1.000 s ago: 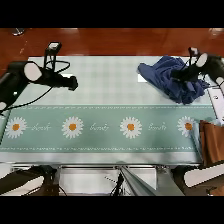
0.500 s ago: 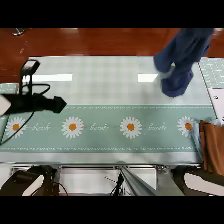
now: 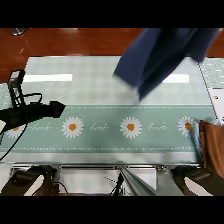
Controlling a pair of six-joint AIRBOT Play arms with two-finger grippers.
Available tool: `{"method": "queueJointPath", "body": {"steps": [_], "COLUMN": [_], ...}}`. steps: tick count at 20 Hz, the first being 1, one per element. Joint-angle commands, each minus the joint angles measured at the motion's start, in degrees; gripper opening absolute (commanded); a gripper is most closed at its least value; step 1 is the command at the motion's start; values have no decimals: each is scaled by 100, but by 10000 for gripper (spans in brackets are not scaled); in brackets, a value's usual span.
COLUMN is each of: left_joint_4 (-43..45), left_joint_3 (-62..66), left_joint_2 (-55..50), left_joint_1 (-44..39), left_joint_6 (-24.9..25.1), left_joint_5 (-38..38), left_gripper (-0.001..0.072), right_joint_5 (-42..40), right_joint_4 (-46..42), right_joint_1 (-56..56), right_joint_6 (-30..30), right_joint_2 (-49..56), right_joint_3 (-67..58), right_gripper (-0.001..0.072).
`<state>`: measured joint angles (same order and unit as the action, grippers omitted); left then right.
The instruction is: Fold the shirts.
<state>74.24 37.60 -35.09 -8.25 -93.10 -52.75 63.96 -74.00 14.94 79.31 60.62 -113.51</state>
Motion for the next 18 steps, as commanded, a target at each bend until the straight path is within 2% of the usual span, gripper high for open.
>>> {"method": "queueJointPath", "body": {"steps": [1,2,4,6,7,10,11,12,13,15,18], "left_joint_4": [-79,-79,-79,-79,-79,-354,-407,-400,-398,-345,361], "left_joint_3": [-28,-28,-28,-28,-28,-28,-28,-28,-28,-20,31], "left_joint_2": [-2,0,-2,-2,-2,-24,-55,-85,-116,-140,-138], "left_joint_1": [13,13,13,13,13,0,-4,-13,-11,7,20], "left_joint_6": [-317,-435,-474,-476,-479,-472,-472,-457,-380,-339,-396], "left_joint_5": [501,525,522,520,518,363,317,205,79,-240,-938], "left_gripper": [700,700,701,700,700,701,700,701,701,701,701], "right_joint_5": [798,542,-680,-1884,-2194,-2273,-2306,-2218,-2002,-1338,-166], "right_joint_4": [485,879,1735,2153,2295,2920,3198,3399,3386,3215,2638], "right_joint_1": [605,824,1427,2065,2295,2468,2400,2267,2039,1172,-957], "right_joint_6": [101,144,149,273,308,313,302,164,44,44,44], "right_joint_2": [-155,-155,-114,188,459,1204,1316,1344,1311,1097,529], "right_joint_3": [1204,1825,3182,4122,4319,4334,4332,4269,4116,3720,3451], "right_gripper": [17,17,18,18,18,19,162,591,620,619,618]}}
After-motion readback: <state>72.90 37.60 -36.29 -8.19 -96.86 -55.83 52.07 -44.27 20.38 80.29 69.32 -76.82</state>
